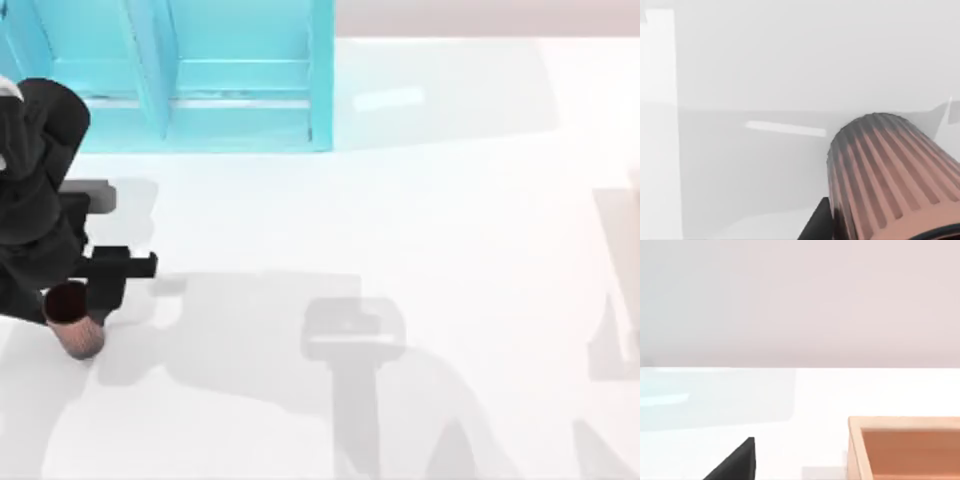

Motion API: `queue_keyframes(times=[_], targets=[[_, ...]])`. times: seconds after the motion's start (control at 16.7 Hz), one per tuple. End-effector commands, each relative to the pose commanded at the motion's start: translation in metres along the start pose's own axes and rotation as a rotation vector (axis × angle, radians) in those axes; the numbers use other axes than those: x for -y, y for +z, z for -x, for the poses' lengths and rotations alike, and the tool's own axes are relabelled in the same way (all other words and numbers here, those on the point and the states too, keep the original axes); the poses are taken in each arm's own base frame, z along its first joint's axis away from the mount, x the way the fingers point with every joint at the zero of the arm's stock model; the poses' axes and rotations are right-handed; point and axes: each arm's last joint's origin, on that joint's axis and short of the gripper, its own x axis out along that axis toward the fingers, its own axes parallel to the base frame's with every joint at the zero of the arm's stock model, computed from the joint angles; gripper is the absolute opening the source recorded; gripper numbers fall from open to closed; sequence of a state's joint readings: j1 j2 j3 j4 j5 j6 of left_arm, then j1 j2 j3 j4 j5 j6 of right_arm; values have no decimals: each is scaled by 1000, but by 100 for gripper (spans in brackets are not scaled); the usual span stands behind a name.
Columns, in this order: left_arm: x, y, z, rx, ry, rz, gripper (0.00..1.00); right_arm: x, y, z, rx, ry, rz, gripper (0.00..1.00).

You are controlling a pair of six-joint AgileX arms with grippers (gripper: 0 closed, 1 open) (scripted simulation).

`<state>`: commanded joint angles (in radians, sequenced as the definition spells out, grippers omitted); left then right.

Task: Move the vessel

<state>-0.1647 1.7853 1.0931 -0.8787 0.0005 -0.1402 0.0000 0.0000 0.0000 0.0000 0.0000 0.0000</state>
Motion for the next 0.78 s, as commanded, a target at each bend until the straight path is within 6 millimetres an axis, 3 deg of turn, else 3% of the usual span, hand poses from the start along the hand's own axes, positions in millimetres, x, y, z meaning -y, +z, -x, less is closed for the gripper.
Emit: queue_keyframes(times=[0.18, 0.3, 0.54, 0.78], targets=[[-10, 5, 3, 2, -4, 0, 0, 0, 0, 0, 0, 0, 0, 100], [-34, 15, 8, 8, -11, 4, 0, 0, 0, 0, 0, 0, 0, 100], [-121, 29, 23, 13, -26, 44, 0, 0, 0, 0, 0, 0, 0, 100], [-216, 19, 38, 8, -39, 68, 0, 0, 0, 0, 0, 0, 0, 100]])
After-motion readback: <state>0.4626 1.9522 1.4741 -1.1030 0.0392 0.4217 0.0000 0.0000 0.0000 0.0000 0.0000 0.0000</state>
